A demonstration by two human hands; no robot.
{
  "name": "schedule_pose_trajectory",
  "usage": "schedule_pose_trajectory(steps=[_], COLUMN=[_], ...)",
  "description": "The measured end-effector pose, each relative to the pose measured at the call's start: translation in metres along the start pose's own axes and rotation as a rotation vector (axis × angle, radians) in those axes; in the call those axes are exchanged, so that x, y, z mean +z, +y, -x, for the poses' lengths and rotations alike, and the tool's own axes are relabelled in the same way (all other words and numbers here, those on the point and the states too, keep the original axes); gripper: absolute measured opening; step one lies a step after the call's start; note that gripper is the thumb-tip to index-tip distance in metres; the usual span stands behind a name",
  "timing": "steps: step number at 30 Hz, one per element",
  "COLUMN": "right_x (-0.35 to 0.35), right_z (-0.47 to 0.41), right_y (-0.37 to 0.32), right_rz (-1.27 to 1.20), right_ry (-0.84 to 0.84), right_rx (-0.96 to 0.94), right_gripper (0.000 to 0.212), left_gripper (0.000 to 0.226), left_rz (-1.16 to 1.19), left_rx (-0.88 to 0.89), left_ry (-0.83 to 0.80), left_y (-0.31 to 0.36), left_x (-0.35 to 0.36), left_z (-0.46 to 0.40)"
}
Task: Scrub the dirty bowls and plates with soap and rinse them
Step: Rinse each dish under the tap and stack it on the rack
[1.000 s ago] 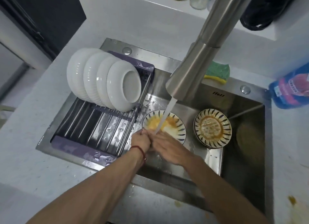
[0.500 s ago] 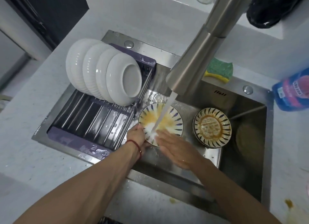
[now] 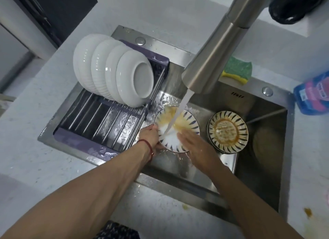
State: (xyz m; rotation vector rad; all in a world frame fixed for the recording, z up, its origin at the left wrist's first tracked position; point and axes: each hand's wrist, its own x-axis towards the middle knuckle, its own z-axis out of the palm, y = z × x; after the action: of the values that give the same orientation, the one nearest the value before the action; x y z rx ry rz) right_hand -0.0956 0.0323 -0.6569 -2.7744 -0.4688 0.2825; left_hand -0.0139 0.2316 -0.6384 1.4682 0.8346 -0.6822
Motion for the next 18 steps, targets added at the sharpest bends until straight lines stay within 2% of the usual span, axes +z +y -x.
schedule_pose_trajectory(steps=[1, 3, 5, 6, 8, 10, 12, 14, 17, 18], right_x=[0.007, 0.011, 0.007, 0.003, -0.008, -0.022, -0.037, -0.046, -0.054, -0.055], right_z=[0.000, -0.008, -0.017, -0.021, -0.029, -0.040, -0.045, -0.043, -0.038, -0.037], right_y=[0.000, -0.008, -0.024, -0.035, -0.054, -0.062, -0.058, -0.050, -0.040, -0.037], right_rz=[0.008, 0.020, -0.106, -0.205, -0.469, -0.919, -1.284, -1.590, -1.841, -1.871], right_ry=[0.052, 0.143, 0.182, 0.172, 0.183, 0.257, 0.308, 0.271, 0.183, 0.166], right_rx=[0.043, 0.013, 0.107, 0.236, 0.516, 0.718, 0.845, 0.900, 0.902, 0.907], right_gripper=[0.079, 0.067, 0.061, 0.057, 0.035, 0.017, 0.021, 0.031, 0.039, 0.039], left_gripper=[0.027, 0.030, 0.041, 0.046, 0.046, 0.046, 0.046, 0.042, 0.041, 0.052], left_rz=[-0.014, 0.000, 0.075, 0.116, 0.092, -0.023, -0.175, -0.284, -0.188, -0.158], left_rx=[-0.012, -0.013, -0.020, -0.029, -0.003, 0.093, 0.207, 0.235, 0.088, 0.038], left_ry=[0.000, -0.003, -0.047, -0.093, -0.168, -0.177, -0.157, -0.078, 0.005, 0.002], left_y=[0.000, 0.004, 0.014, 0.019, 0.024, 0.020, 0.014, 0.012, 0.018, 0.019], left_x=[0.002, 0.004, 0.008, 0.014, 0.032, 0.048, 0.051, 0.043, 0.025, 0.020], left_z=[0.005, 0.006, 0.010, 0.015, 0.026, 0.037, 0.035, 0.027, 0.023, 0.021])
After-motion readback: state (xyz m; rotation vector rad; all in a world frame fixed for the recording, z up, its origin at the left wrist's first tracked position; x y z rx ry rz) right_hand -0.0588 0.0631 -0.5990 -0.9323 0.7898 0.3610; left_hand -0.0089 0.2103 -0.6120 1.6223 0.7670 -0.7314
